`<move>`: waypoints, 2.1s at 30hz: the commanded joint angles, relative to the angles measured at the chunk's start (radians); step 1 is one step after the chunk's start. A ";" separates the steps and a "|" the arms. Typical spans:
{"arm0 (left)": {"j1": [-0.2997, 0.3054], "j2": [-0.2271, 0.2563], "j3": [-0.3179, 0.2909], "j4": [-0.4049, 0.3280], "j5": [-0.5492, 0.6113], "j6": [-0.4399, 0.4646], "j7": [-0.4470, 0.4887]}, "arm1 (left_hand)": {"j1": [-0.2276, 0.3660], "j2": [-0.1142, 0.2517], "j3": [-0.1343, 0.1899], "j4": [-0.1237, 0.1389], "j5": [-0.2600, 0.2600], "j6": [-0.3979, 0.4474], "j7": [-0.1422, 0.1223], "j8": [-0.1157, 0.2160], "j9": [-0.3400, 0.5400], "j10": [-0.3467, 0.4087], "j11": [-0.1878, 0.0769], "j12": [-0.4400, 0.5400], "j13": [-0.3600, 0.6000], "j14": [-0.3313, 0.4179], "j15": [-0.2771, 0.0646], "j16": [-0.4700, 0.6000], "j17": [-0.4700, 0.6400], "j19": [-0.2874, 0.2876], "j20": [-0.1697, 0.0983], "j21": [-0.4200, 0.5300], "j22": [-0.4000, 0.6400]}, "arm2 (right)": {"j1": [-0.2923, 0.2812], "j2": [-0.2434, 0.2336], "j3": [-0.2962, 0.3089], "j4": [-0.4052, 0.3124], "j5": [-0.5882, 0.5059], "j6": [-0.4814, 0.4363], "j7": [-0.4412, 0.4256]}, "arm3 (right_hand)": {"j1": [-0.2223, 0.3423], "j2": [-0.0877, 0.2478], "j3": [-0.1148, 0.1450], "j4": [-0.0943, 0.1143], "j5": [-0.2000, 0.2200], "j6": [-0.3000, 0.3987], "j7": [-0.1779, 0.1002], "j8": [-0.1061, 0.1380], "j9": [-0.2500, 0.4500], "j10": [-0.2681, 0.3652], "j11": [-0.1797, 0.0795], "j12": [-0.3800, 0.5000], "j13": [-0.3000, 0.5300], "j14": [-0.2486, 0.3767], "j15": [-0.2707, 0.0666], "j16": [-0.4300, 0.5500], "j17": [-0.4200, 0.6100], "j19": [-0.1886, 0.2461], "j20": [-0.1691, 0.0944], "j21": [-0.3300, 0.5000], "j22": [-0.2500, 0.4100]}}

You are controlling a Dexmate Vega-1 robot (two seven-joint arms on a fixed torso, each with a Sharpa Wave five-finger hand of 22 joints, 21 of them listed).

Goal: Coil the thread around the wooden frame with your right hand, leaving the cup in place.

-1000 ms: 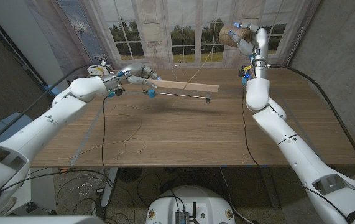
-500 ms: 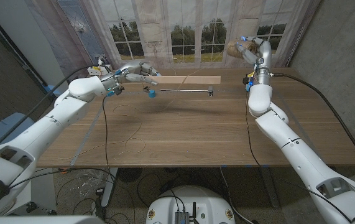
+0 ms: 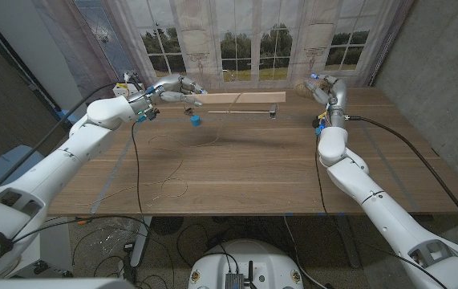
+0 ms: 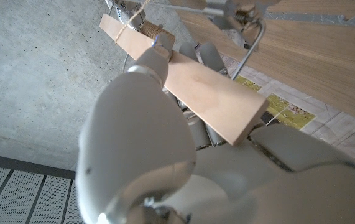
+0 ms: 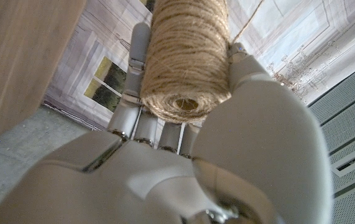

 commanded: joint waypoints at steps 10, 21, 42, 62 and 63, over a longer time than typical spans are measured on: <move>0.079 0.003 -0.050 -0.079 0.019 0.013 0.179 | 0.078 0.085 0.036 0.024 0.008 0.026 0.014 -0.001 0.004 0.012 -0.003 -0.006 0.004 0.082 -0.122 0.003 0.004 -0.005 -0.074 0.008 0.001 | -0.096 0.003 -0.040 0.040 0.058 0.067 -0.018 | 0.267 0.255 0.005 0.002 0.002 0.013 -0.001 -0.007 0.004 0.006 0.004 -0.003 0.008 0.249 -0.372 0.002 0.006 -0.067 -0.158 0.011 -0.002; 0.127 -0.002 -0.073 -0.130 0.072 0.026 0.327 | 0.075 0.085 0.038 0.025 0.008 0.028 0.013 -0.004 0.005 0.013 -0.002 -0.011 0.008 0.085 -0.122 -0.001 0.003 -0.008 -0.075 0.013 0.002 | -0.198 -0.042 -0.039 -0.056 0.075 0.084 0.018 | 0.267 0.255 0.005 0.002 0.001 0.014 0.000 -0.010 0.004 0.006 0.004 -0.005 0.010 0.252 -0.372 0.000 0.008 -0.071 -0.158 0.020 -0.007; 0.133 -0.023 -0.066 -0.167 0.141 0.060 0.446 | 0.071 0.084 0.041 0.025 0.008 0.030 0.011 -0.008 0.006 0.018 -0.004 -0.019 0.012 0.090 -0.122 -0.005 0.004 -0.014 -0.077 0.022 0.002 | -0.363 -0.260 0.031 -0.289 0.296 0.098 0.372 | 0.269 0.255 0.007 0.003 0.001 0.014 0.004 -0.018 0.006 0.007 0.006 -0.008 0.018 0.256 -0.371 -0.004 0.013 -0.079 -0.158 0.038 -0.016; 0.143 -0.022 -0.062 -0.178 0.134 0.069 0.444 | 0.070 0.084 0.045 0.024 0.008 0.033 0.012 -0.010 0.007 0.020 -0.004 -0.026 0.016 0.088 -0.123 -0.009 0.007 -0.018 -0.078 0.028 0.002 | -0.250 -0.364 0.016 -0.162 0.710 0.279 1.075 | 0.269 0.257 0.008 0.006 0.002 0.004 0.001 -0.030 0.008 0.001 0.008 -0.011 0.028 0.256 -0.371 -0.011 0.020 -0.093 -0.159 0.058 -0.027; 0.144 -0.022 -0.063 -0.179 0.134 0.069 0.445 | 0.070 0.084 0.045 0.024 0.008 0.032 0.013 -0.011 0.007 0.020 -0.004 -0.027 0.016 0.088 -0.123 -0.010 0.007 -0.018 -0.078 0.029 0.002 | -0.237 -0.366 0.010 -0.153 0.724 0.281 1.112 | 0.269 0.257 0.009 0.006 0.001 0.002 0.002 -0.031 0.009 0.000 0.007 -0.011 0.029 0.256 -0.371 -0.011 0.020 -0.094 -0.159 0.059 -0.028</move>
